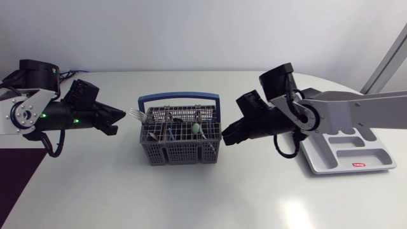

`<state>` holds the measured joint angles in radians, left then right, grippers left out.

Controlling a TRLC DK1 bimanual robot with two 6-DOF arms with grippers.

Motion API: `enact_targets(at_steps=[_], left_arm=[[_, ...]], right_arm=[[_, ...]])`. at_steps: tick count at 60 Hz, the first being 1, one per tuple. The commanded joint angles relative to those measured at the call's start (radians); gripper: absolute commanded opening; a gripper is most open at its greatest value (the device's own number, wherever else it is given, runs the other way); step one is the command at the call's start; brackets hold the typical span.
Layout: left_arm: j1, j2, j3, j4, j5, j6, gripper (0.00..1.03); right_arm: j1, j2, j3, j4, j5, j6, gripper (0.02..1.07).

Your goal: Unload the cutlery basket into the drawer organizer.

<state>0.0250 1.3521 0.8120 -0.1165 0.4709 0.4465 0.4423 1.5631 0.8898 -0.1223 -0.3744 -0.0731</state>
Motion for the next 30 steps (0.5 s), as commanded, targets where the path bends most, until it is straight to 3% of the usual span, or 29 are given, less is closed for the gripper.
enact_targets(at_steps=[1, 13, 20, 26, 30], left_arm=[[0.001, -0.041, -0.017, -0.017, 0.011, 0.02, 0.3], [-0.007, -0.097, -0.031, -0.038, 0.011, 0.021, 0.3], [-0.062, -0.202, -0.06, -0.063, 0.011, 0.024, 0.3], [-0.1, -0.289, -0.096, -0.066, 0.044, 0.029, 0.3], [-0.143, -0.337, -0.111, -0.084, 0.077, 0.032, 0.38]], right_arm=[[0.03, 0.025, -0.005, 0.016, 0.005, 0.022, 0.12], [0.015, -0.02, -0.026, 0.015, 0.054, 0.029, 0.12], [-0.031, -0.101, -0.06, 0.006, 0.066, 0.022, 0.15], [-0.042, -0.172, -0.092, -0.02, 0.068, 0.001, 0.36], [-0.047, -0.219, -0.115, -0.031, 0.066, -0.016, 0.49]])
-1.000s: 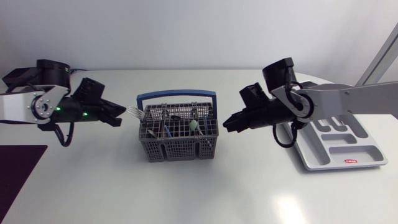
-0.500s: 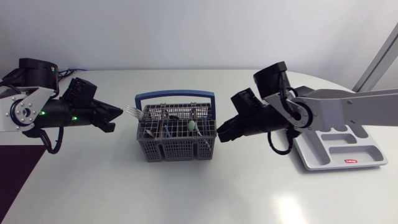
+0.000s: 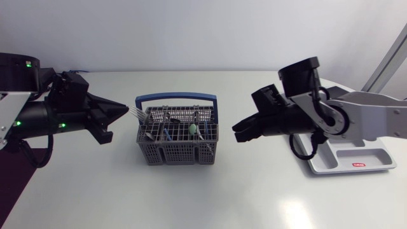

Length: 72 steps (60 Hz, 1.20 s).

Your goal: Unload the cutlery basket into the drawer organizer.

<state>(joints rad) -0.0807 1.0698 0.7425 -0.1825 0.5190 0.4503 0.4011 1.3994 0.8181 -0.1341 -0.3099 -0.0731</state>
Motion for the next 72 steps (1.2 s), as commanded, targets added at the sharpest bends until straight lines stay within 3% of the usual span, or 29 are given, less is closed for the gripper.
enact_targets(at_steps=[1, 8, 27, 54, 72], left_arm=[[-0.047, -0.059, -0.045, -0.02, 0.029, 0.031, 0.4], [-0.123, -0.088, -0.052, -0.038, 0.029, 0.054, 0.46], [-0.235, -0.145, -0.057, -0.06, 0.01, 0.051, 0.49], [-0.327, 0.033, -0.127, 0.135, -0.128, 0.105, 0.49], [-0.349, 0.119, -0.137, 0.232, -0.155, 0.114, 0.49]], right_arm=[[-0.007, -0.065, -0.05, -0.022, 0.003, -0.017, 0.51], [-0.008, -0.111, -0.082, -0.036, 0.0, -0.04, 0.61], [-0.015, -0.188, -0.143, -0.045, -0.003, -0.071, 0.66], [-0.004, -0.214, -0.162, -0.05, -0.003, -0.073, 0.66], [0.001, -0.211, -0.172, -0.045, -0.001, -0.073, 0.66]])
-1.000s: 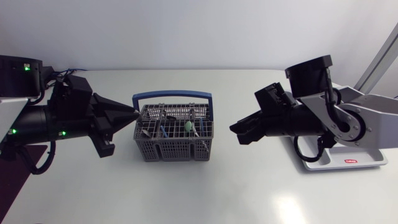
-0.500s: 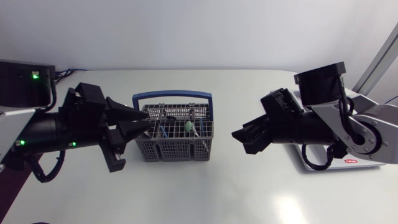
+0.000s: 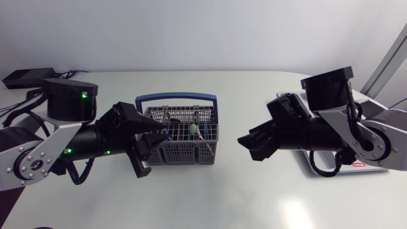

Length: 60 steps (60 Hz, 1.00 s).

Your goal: Unload the cutlery basket into the drawer organizer.

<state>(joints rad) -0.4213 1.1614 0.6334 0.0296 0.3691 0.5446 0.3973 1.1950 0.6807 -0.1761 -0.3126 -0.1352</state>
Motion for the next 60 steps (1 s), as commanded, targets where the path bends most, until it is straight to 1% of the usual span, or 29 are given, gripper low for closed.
enact_targets(at_steps=[1, 4, 6, 15, 19, 24, 33, 52, 60], left_arm=[[-0.008, 0.031, -0.028, 0.021, -0.006, 0.02, 0.48], [-0.011, 0.034, -0.029, 0.027, -0.007, 0.018, 0.48], [-0.014, 0.037, -0.029, 0.03, -0.009, 0.017, 0.45], [-0.01, 0.037, -0.028, 0.052, -0.013, 0.009, 0.25], [-0.008, 0.037, -0.029, 0.064, -0.013, 0.008, 0.18], [-0.008, 0.041, -0.032, 0.072, -0.013, 0.008, 0.17], [-0.007, 0.046, -0.031, 0.078, -0.013, 0.006, 0.12], [0.009, 0.055, -0.014, 0.082, -0.013, -0.018, 0.08], [0.018, 0.031, 0.025, 0.038, -0.013, -0.02, 0.08]], right_arm=[[0.005, -0.006, -0.035, -0.002, 0.001, -0.01, 0.66], [0.005, -0.006, -0.036, -0.002, 0.001, -0.01, 0.66], [0.005, -0.006, -0.036, -0.002, 0.001, -0.009, 0.66], [0.005, -0.008, -0.04, -0.002, 0.001, -0.01, 0.66], [0.005, -0.006, -0.043, 0.0, 0.001, -0.012, 0.66], [0.005, -0.006, -0.046, 0.004, 0.001, -0.012, 0.66], [0.005, -0.006, -0.044, 0.004, 0.001, -0.012, 0.66], [0.006, -0.006, -0.049, 0.007, 0.004, -0.01, 0.66], [0.008, -0.008, -0.049, 0.007, 0.004, -0.012, 0.66]])
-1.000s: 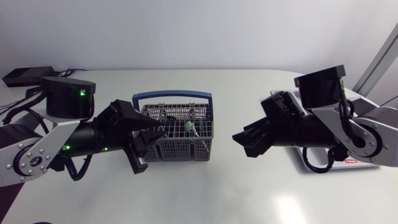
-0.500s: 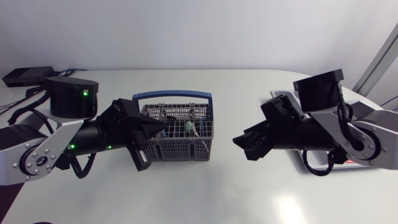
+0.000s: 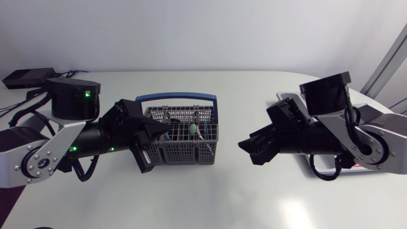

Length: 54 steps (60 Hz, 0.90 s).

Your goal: Unload the cutlery basket into the drawer organizer.

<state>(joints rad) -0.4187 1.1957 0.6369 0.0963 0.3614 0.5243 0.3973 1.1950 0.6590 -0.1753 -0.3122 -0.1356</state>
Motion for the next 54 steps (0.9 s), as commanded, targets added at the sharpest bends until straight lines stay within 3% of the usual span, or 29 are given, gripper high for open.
enact_targets(at_steps=[1, 27, 43, 54], left_arm=[[0.015, -0.008, 0.024, -0.035, -0.006, 0.0, 0.08], [0.012, -0.179, 0.253, -0.32, 0.001, -0.017, 0.08], [0.004, -0.214, 0.504, -0.553, 0.002, -0.037, 0.08], [-0.009, -0.22, 0.653, -0.692, 0.019, -0.113, 0.08]], right_arm=[[0.006, -0.008, -0.027, 0.007, 0.004, -0.012, 0.66], [0.071, -0.049, 0.022, -0.047, 0.013, -0.022, 0.66], [0.089, -0.092, 0.074, -0.102, 0.012, -0.033, 0.67], [0.121, -0.103, 0.131, -0.132, -0.005, -0.035, 0.69]])
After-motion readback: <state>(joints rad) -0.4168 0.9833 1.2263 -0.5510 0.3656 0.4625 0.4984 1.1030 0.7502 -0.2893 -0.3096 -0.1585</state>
